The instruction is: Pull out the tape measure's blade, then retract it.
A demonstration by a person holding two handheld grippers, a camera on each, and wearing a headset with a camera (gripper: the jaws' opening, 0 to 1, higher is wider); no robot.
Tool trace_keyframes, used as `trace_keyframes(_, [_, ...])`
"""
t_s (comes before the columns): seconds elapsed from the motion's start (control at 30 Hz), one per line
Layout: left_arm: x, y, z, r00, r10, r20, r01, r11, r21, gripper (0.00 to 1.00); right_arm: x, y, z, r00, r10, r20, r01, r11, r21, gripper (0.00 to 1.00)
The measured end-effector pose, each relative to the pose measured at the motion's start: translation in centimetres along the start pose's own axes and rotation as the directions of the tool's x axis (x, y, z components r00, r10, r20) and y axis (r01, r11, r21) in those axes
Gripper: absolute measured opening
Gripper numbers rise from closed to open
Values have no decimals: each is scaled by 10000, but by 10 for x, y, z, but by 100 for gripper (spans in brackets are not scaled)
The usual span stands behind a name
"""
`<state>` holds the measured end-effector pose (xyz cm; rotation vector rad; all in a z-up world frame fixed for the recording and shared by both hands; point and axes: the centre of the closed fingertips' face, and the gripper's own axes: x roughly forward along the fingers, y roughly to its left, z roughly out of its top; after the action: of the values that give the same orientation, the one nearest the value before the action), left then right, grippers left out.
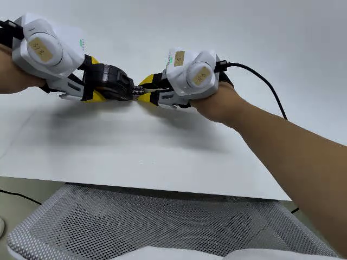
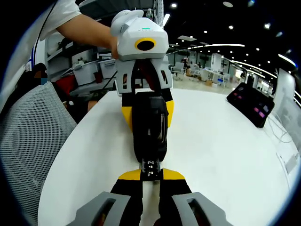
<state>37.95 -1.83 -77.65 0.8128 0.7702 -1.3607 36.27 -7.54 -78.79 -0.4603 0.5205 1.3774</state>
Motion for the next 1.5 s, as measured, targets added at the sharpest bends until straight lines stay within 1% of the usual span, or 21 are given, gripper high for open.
trace_keyframes(0.4, [0, 0, 0, 10000, 1, -14, -1, 10000, 54, 29, -12, 0, -9, 9999, -153, -16, 154, 9996, 217, 8])
trace_keyframes(0.73, [0, 1, 0, 10000, -7, -7, 7, 10000, -32, 29, -24, -2, -16, 9993, -376, 35, 374, 9980, 504, 8])
trace_keyframes(1.03, [1, 1, 1, 10000, -8, -28, 8, 10000, 9, 29, -32, -1, -22, 9989, -470, -44, 472, 9976, 505, 8])
trace_keyframes(1.27, [1, 0, 1, 10000, -18, -21, 18, 10000, 85, 30, -35, 1, -24, 9987, -513, -47, 515, 9968, 607, 8])
trace_keyframes(1.5, [0, 0, 1, 10000, -46, -10, 46, 9999, 105, 30, -35, 1, -23, 9985, -552, -39, 553, 9965, 629, 8])
